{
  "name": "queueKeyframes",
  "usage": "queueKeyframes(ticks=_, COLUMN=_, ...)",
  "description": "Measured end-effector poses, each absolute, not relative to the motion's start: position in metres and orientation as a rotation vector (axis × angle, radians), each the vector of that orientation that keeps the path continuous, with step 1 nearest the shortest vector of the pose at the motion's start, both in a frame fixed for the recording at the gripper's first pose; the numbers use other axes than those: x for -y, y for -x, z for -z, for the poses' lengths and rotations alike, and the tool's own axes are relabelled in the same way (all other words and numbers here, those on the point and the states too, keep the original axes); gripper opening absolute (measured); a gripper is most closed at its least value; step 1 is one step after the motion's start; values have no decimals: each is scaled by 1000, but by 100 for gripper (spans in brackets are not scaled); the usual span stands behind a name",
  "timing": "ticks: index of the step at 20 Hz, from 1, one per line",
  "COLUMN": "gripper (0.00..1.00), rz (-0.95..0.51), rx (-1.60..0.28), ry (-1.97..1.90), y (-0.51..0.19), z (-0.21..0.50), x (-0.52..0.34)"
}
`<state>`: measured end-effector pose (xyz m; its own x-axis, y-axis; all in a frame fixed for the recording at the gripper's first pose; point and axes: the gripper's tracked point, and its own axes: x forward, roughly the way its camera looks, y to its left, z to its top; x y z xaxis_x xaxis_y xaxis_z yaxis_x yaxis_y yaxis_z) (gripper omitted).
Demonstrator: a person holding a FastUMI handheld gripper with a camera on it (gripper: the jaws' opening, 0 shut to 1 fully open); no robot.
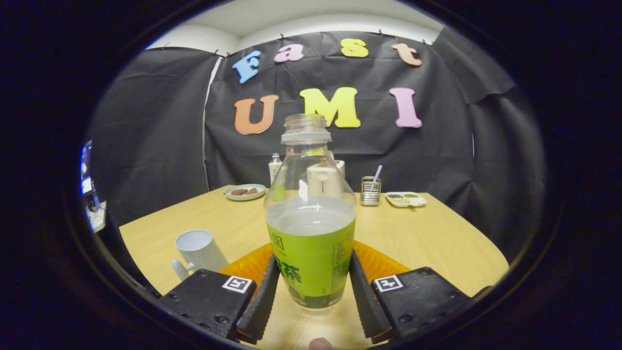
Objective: Take the bottle from table, then pour the juice into the cup, finally place the bottle on the coaster
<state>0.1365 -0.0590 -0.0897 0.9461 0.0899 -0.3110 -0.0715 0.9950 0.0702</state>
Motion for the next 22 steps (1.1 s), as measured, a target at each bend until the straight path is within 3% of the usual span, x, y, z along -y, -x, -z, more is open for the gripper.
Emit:
queueKeyframes(ticks=8, gripper=77, rz=-108, rx=-309, ry=34, y=-128, z=52, x=38)
queueKeyframes(ticks=22, gripper=77, rz=-134, rx=-381, ry=347, y=-132, z=50, x=15)
